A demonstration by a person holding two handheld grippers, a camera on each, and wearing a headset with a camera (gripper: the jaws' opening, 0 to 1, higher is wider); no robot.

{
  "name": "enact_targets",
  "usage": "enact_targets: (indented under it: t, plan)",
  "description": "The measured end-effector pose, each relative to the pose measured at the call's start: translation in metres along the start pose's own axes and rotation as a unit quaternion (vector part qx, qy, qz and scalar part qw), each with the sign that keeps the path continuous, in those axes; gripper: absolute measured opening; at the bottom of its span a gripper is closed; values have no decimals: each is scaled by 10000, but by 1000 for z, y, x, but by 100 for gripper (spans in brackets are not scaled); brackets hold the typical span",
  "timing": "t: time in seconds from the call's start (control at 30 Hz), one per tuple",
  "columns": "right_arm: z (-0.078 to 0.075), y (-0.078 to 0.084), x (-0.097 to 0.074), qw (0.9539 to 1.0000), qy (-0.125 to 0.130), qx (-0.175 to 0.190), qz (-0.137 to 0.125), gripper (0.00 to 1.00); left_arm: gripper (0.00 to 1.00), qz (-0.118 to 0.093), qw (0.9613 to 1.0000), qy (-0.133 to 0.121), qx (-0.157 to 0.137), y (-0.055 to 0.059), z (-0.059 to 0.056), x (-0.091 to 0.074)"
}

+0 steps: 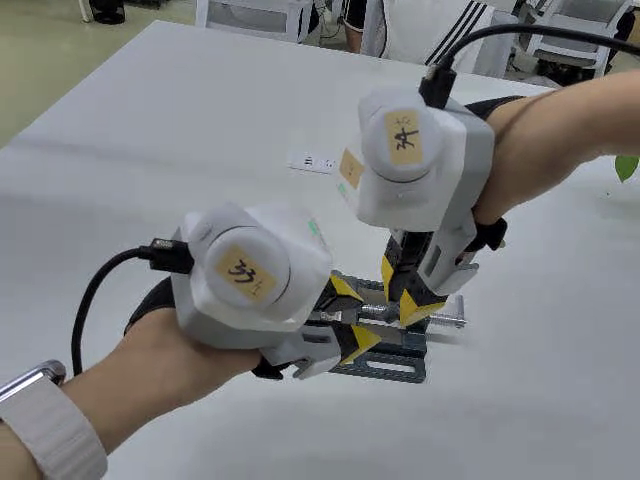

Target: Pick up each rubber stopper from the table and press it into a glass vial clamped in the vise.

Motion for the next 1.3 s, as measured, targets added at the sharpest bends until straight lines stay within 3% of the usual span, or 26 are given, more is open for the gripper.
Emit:
enact_targets:
  t: [0.17,0.5,1.03,1.3]
  plan:
    - [0,-4,-1,10000,-13,-3,-4,7,15,106,9999,73,27,0,0,6]
    - [3,-5,-2,10000,-61,52,-41,7,7,87,9999,136,-32,0,-1,6]
    - [4,-7,0,9993,-151,227,-245,7,6,49,9998,138,-98,0,-4,4]
    - [5,-6,2,9993,-222,226,-204,7,9,-13,9998,174,-126,-1,-6,4]
Point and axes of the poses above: the centre of the closed fingertips' face, and the gripper's own axes: x roughly forward along the fingers, z roughly to its left, y roughly out of its underside, the point moved 4 cm from there along -x, roughly backward along the fingers, and after that the axes turned 7 degrees about x, right-handed, at the moved point
